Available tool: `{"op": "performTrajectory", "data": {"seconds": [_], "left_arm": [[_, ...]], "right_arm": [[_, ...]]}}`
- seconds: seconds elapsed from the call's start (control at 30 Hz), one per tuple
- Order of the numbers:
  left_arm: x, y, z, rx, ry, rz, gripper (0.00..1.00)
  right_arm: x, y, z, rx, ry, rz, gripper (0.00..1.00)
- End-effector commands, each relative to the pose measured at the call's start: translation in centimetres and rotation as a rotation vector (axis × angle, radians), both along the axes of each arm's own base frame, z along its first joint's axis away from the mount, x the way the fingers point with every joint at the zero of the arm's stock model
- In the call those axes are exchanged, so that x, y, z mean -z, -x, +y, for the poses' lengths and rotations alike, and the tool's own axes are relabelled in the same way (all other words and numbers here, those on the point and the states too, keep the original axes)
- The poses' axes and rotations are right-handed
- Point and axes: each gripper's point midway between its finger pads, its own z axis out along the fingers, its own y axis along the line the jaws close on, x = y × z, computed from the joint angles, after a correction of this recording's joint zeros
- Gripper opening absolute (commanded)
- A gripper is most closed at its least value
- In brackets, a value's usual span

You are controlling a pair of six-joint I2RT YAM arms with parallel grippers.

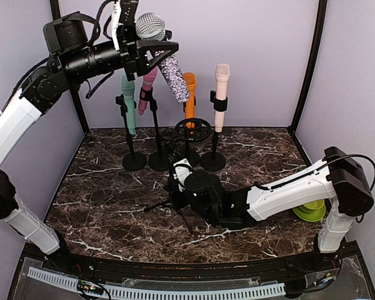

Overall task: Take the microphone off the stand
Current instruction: Remove the microphone from the microphone stand, then place the microphone at the corner of the board.

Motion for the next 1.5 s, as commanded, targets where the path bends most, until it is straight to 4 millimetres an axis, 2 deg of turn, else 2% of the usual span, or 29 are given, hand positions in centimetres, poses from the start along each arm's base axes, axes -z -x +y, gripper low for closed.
{"op": "performTrajectory", "data": {"seconds": [0.0,0.07,0.2,0.4,0.5,0.6,0.73,0.9,0.97,1.07,1.13,1.27,1.43,1.47], "left_arm": [[-2.5,0.3,5.5,-0.199,-0.004,-0.062,0.17],[-0.7,-1.4,8.1,-0.299,-0.052,0.011,0.15],[5.3,-5.5,14.6,-0.529,-0.165,0.191,0.08],[13.5,-6.8,23.2,-0.781,-0.295,0.360,0.08],[19.1,-8.4,27.2,-0.936,-0.342,0.542,0.07],[25.7,-9.1,30.1,-0.997,-0.357,0.788,0.06],[31.6,-10.7,31.3,-1.011,-0.331,0.960,0.06],[37.3,-14.7,32.0,-1.038,-0.353,1.093,0.04],[40.7,-16.4,31.9,-1.032,-0.393,1.173,0.03],[43.6,-18.9,32.6,-1.059,-0.446,1.228,0.00],[44.7,-20.5,32.9,-1.070,-0.480,1.231,0.00],[44.7,-24.0,33.9,-1.122,-0.468,1.153,0.00],[46.2,-26.1,34.5,-1.143,-0.512,1.134,0.00],[46.5,-26.3,34.6,-1.149,-0.520,1.134,0.03]], "right_arm": [[3.7,-0.1,-1.5,0.007,0.147,0.047,0.00],[3.2,-0.5,-1.7,0.018,0.139,0.038,0.00],[2.6,-0.8,-1.9,0.031,0.126,0.019,0.00],[2.3,-0.8,-2.2,0.035,0.128,0.013,0.00],[2.0,-0.8,-2.4,0.038,0.118,0.014,0.00],[1.2,-0.7,-2.4,0.043,0.095,0.015,0.00],[0.4,-0.7,-2.6,0.048,0.075,0.015,0.00],[-0.5,-0.5,-2.4,0.046,0.043,0.016,0.00],[-0.8,-0.5,-2.2,0.040,0.029,0.015,0.00],[-0.6,-0.5,-1.9,0.039,0.023,0.017,0.00],[-0.4,-0.6,-1.8,0.044,0.025,0.019,0.00],[-0.2,-0.6,-1.4,0.039,0.017,0.022,0.00],[-0.2,-0.7,-0.8,0.035,0.011,0.027,0.00],[-0.2,-0.8,-0.8,0.036,0.008,0.026,0.00]]}}
